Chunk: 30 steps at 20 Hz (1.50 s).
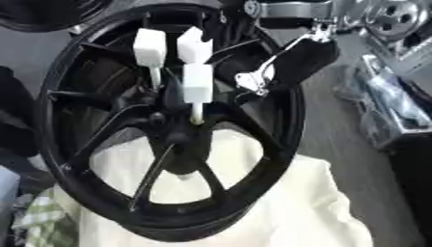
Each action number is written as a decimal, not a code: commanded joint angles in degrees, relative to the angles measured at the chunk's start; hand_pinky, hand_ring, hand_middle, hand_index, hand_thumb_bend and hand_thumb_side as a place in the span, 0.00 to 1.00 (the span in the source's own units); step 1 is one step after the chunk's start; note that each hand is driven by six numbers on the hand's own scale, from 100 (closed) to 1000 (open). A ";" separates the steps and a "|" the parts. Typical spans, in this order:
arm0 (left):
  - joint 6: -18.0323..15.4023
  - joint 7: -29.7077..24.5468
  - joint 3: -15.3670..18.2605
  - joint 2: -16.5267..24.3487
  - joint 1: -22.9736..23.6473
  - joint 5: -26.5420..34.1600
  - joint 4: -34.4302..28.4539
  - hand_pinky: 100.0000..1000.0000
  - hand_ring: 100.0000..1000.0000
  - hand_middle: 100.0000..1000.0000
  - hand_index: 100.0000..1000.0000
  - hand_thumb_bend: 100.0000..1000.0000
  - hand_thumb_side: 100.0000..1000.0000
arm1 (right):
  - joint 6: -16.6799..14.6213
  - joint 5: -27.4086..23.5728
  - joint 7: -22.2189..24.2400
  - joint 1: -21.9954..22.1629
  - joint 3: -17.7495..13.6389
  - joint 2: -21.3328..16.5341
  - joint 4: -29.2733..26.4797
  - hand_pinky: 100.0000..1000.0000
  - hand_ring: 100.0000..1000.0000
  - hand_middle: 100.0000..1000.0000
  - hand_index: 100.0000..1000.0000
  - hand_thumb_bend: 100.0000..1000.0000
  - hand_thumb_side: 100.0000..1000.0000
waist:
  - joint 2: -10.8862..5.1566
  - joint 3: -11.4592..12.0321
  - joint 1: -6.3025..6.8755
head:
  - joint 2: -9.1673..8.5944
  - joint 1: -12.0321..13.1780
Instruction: Pull the pin out of the wheel hub.
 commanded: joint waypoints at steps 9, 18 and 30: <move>-0.30 0.28 0.92 1.74 -0.41 0.42 -0.24 0.70 0.65 0.50 0.70 0.00 0.67 | -3.46 3.29 1.59 -1.26 0.02 1.37 4.68 0.70 0.72 0.65 0.82 0.00 0.49 | -1.85 0.94 -0.12 | 0.86 -0.82; -0.27 0.28 0.93 1.64 -0.36 0.15 -0.09 0.70 0.65 0.49 0.71 0.00 0.67 | -4.03 2.85 1.45 -1.19 0.02 1.86 4.51 0.66 0.67 0.59 0.80 0.00 0.53 | -1.78 1.29 -0.23 | 0.86 -1.01; -0.20 0.42 1.09 1.52 -0.19 0.12 -0.11 0.70 0.65 0.49 0.71 0.00 0.67 | -4.28 2.66 2.50 -0.56 0.56 2.48 4.75 0.65 0.66 0.58 0.80 0.00 0.68 | -1.77 1.69 -0.41 | 0.86 -1.09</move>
